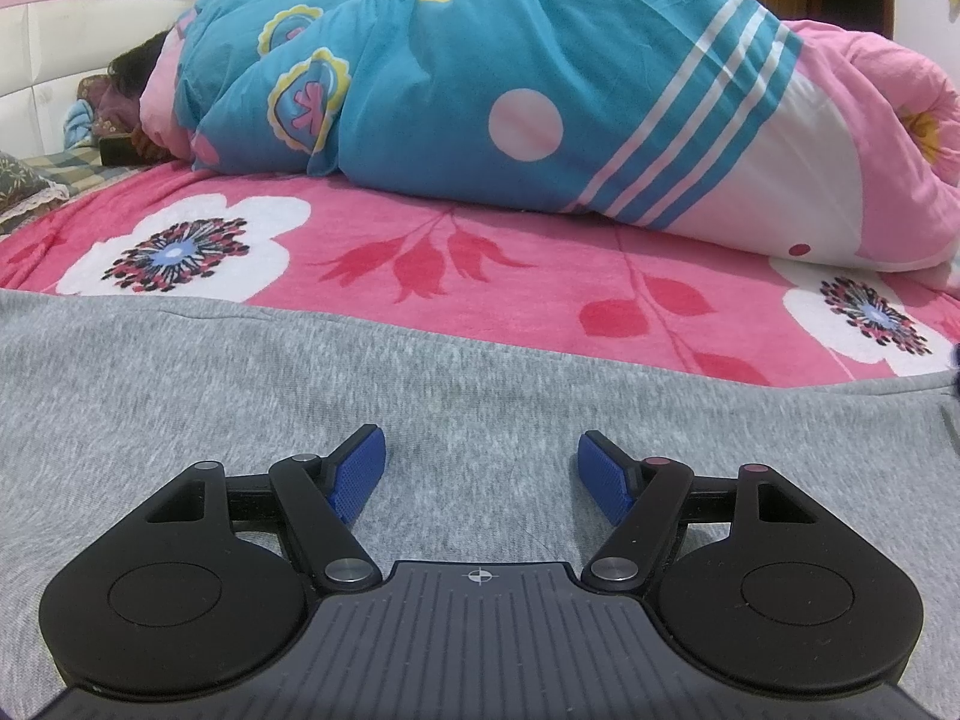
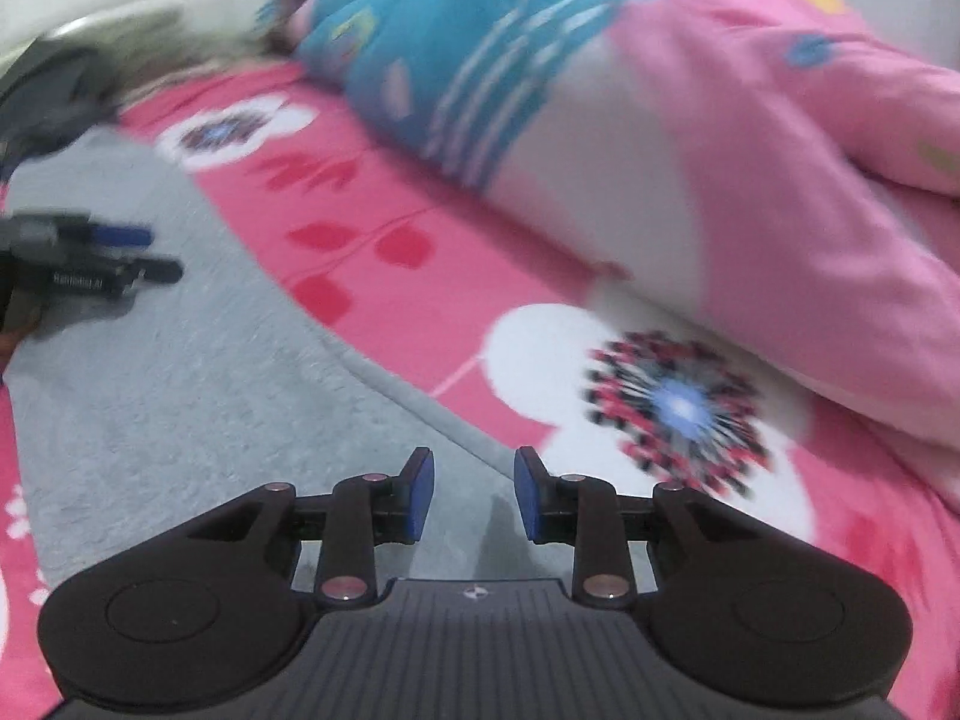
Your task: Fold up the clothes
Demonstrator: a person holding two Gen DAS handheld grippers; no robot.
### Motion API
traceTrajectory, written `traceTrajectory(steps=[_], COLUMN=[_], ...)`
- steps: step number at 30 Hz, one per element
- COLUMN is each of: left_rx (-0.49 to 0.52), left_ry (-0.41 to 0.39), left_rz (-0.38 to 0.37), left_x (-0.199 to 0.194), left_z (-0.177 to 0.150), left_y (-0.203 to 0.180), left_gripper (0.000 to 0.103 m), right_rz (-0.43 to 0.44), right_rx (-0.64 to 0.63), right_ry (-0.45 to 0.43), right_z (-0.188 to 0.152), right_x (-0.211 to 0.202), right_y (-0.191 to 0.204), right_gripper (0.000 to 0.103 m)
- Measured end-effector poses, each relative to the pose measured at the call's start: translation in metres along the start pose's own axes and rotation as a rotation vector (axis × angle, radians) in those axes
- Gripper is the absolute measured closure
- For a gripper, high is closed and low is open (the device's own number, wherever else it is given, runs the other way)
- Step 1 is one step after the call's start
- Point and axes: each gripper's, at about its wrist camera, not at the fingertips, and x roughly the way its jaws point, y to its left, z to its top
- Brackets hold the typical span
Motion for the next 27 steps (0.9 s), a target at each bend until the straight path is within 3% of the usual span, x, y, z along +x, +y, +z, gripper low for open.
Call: traceTrajectory(steps=[3, 8, 15, 17, 19, 20, 27], left_rx=[0.0, 0.0, 0.002, 0.002, 0.002, 0.001, -0.021], left_ry=[0.0, 0.0, 0.0, 0.0, 0.0, 0.0, 0.001], left_rz=[-0.001, 0.0, 0.001, 0.001, 0.001, 0.0, -0.006], left_x=[0.0, 0.0, 0.0, 0.0, 0.0, 0.0, -0.001], left_z=[0.0, 0.0, 0.0, 0.0, 0.0, 0.0, 0.003], left_y=[0.0, 0.0, 0.0, 0.0, 0.0, 0.0, 0.003], left_gripper=[0.031, 0.031, 0.031, 0.031, 0.031, 0.031, 0.031], right_rz=[0.087, 0.126, 0.161, 0.107, 0.053, 0.026, -0.129], right_rx=[-0.104, -0.191, -0.169, -0.211, -0.253, -0.274, -0.344], right_ry=[0.038, 0.079, 0.14, 0.128, 0.116, 0.109, 0.036], right_z=[0.017, 0.02, 0.03, 0.026, 0.022, 0.02, 0.028], right_x=[0.032, 0.043, 0.059, 0.054, 0.05, 0.047, 0.03], right_y=[0.004, 0.01, 0.007, 0.022, 0.037, 0.045, 0.058], right_gripper=[0.072, 0.072, 0.072, 0.078, 0.094, 0.097, 0.099])
